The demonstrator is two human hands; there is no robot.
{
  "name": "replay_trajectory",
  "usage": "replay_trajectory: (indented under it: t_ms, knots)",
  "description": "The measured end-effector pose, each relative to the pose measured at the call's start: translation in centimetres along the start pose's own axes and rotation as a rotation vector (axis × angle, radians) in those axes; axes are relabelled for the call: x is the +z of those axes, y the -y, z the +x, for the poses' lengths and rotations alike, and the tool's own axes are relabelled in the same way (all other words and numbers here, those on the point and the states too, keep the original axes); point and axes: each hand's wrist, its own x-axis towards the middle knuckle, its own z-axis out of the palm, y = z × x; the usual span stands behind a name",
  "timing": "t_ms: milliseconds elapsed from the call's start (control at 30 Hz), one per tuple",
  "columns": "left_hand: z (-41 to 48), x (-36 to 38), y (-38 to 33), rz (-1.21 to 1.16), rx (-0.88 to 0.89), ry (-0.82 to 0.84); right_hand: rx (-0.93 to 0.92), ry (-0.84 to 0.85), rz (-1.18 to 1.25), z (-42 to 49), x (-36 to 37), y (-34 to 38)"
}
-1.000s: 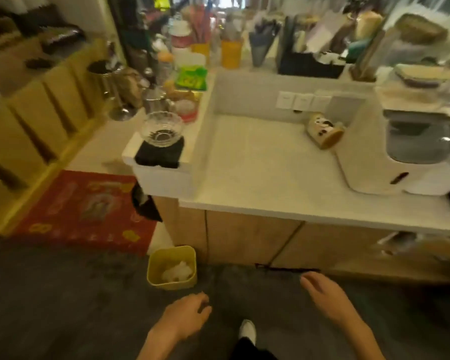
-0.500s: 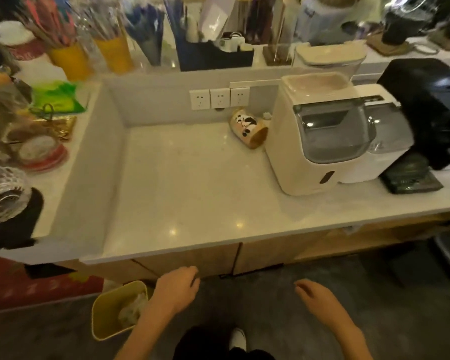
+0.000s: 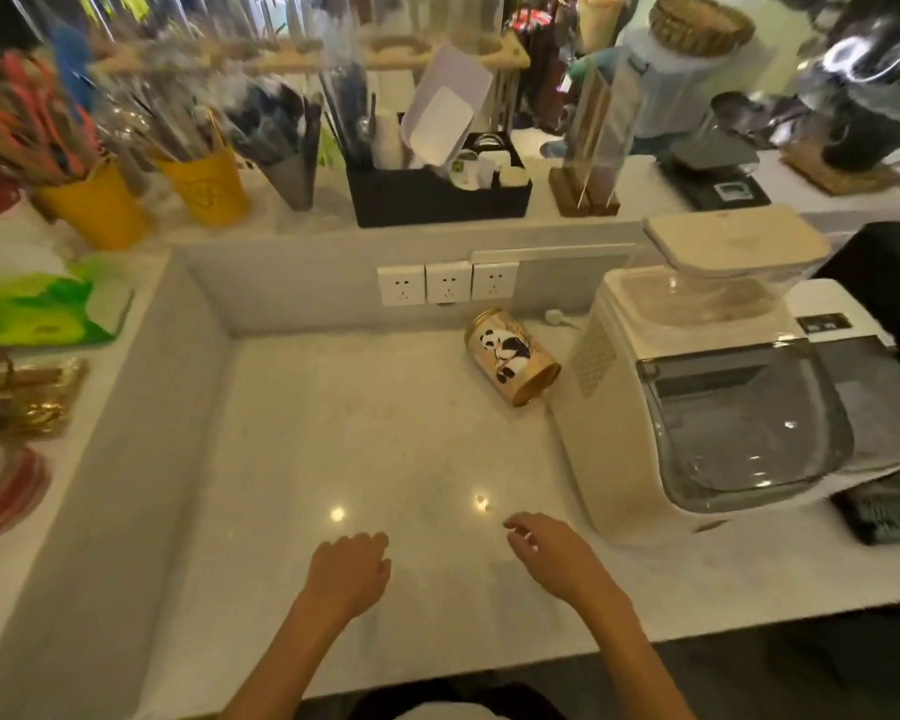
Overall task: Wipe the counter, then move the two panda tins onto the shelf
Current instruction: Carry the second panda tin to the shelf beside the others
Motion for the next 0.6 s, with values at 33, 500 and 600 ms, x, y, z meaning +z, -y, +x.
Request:
replay_trajectory:
  t_ms: [33,500,600]
  knots:
    - [1.3,-0.8,-0.1,0.023,-0.007,0.021,0.001,-0.018,-0.037,1.4,-1.2,0.5]
    - [22.8,-12.2,-7.9,-0.561,0.000,0.040,0.188,-0.254,-0.211,28.2,-14.7,4.4]
    - [25.1,-13.1,-9.8,-1.052,0.155,0.083,0.288,-0.132,-0.102,31.6,-14.8,3.7]
